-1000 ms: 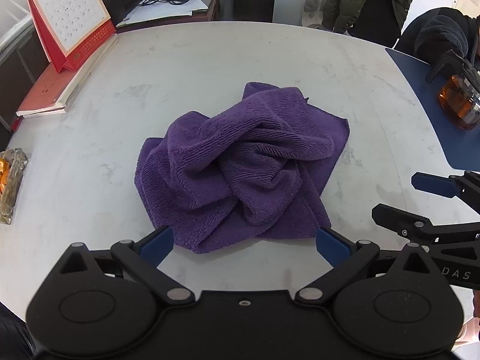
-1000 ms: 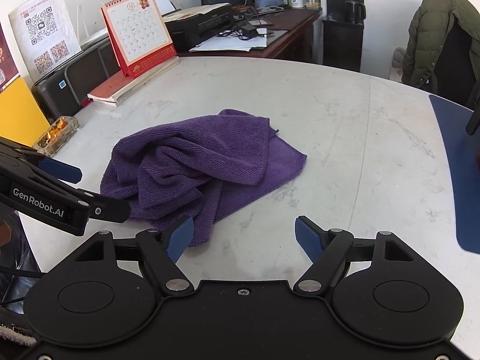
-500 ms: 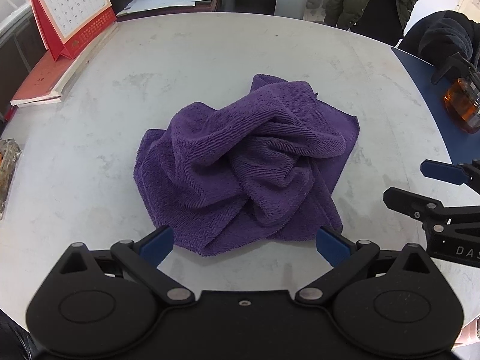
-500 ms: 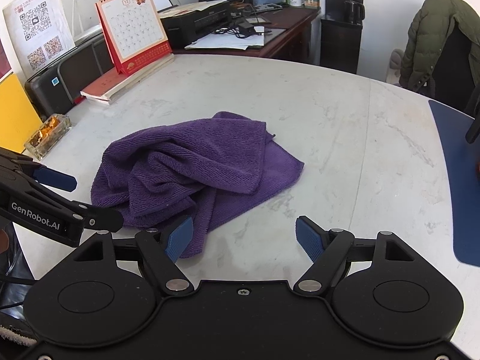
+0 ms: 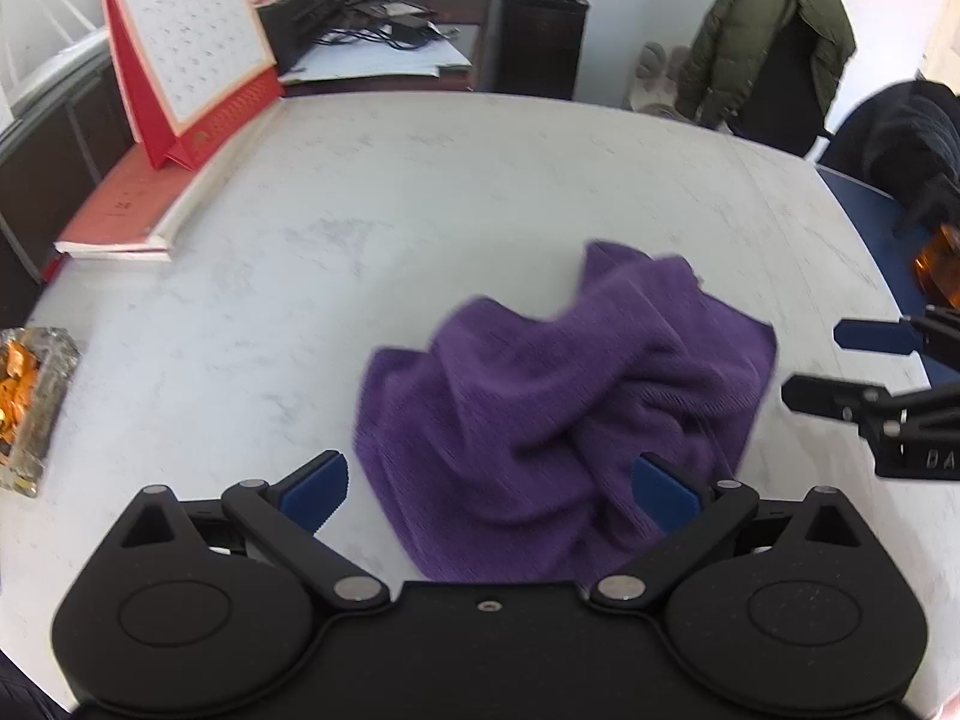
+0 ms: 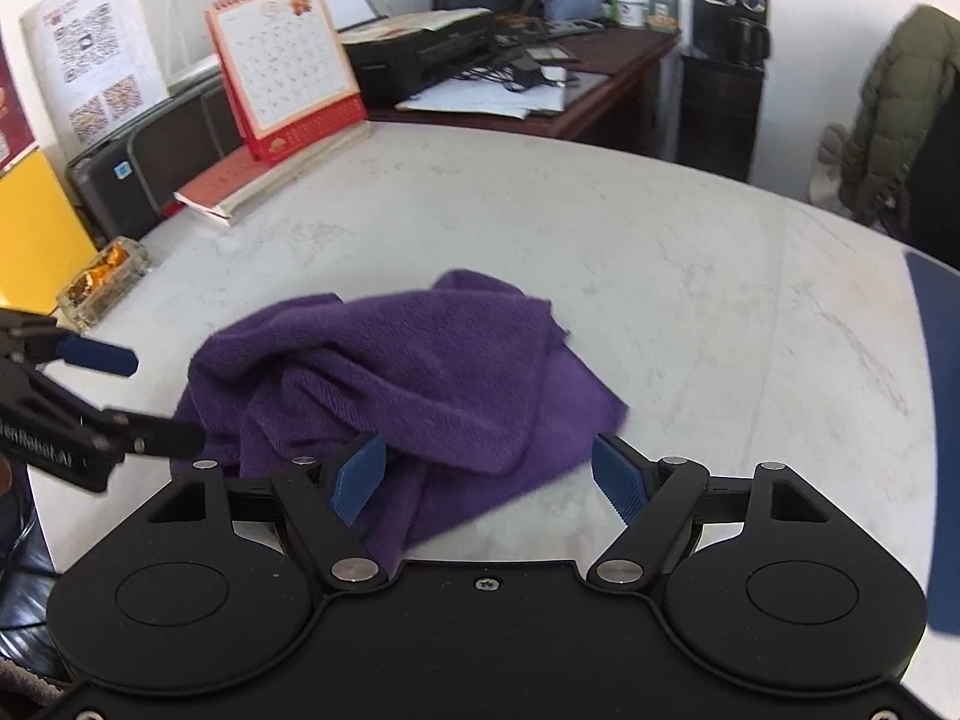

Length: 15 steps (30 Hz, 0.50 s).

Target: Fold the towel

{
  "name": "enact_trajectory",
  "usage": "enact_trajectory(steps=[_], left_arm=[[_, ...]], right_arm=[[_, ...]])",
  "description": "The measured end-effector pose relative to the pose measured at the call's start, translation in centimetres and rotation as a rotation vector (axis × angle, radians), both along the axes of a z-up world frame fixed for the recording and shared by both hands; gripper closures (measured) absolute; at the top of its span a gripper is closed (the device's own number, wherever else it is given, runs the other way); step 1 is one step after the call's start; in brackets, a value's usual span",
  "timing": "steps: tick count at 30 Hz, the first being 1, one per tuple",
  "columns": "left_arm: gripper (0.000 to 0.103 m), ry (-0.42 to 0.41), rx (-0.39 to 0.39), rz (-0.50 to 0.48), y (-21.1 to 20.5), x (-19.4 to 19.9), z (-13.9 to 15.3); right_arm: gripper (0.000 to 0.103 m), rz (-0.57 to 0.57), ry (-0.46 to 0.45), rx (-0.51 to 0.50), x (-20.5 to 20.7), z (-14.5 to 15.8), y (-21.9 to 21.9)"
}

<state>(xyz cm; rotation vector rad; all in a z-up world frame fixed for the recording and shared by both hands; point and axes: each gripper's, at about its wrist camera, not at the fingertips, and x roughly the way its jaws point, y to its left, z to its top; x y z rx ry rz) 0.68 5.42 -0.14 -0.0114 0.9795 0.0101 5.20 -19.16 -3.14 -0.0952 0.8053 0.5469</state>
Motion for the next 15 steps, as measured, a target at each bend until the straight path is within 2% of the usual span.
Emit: enact_trajectory(steps=[4,6,8,13,15], left_arm=[[0.003,-0.022,0.004,0.018,1.0,1.9,0.2],[0.01,-0.026,0.005,0.011,1.1,2.8,-0.2],[0.018,-0.006,0.008,-0.011,1.1,3.8,-1.1],[0.023,0.063,-0.021,-0.07,1.2,5.0,-3.4],[0.029,0.096,-0.037,-0.077,1.4,5.3,-4.2]], right_arm=[[0.027,0.073,-0.022,-0.014,1.6,-0.4,1.1],[0.027,0.101,-0.017,-0.017,2.1,-0.9,1.5],[0.027,0.129,-0.013,-0.02,2.5,-1.3,2.0],[0.027,0.198,-0.001,-0.028,3.6,-2.5,3.1],[0.027,0.226,0.003,-0.031,4.0,-3.0,3.6]])
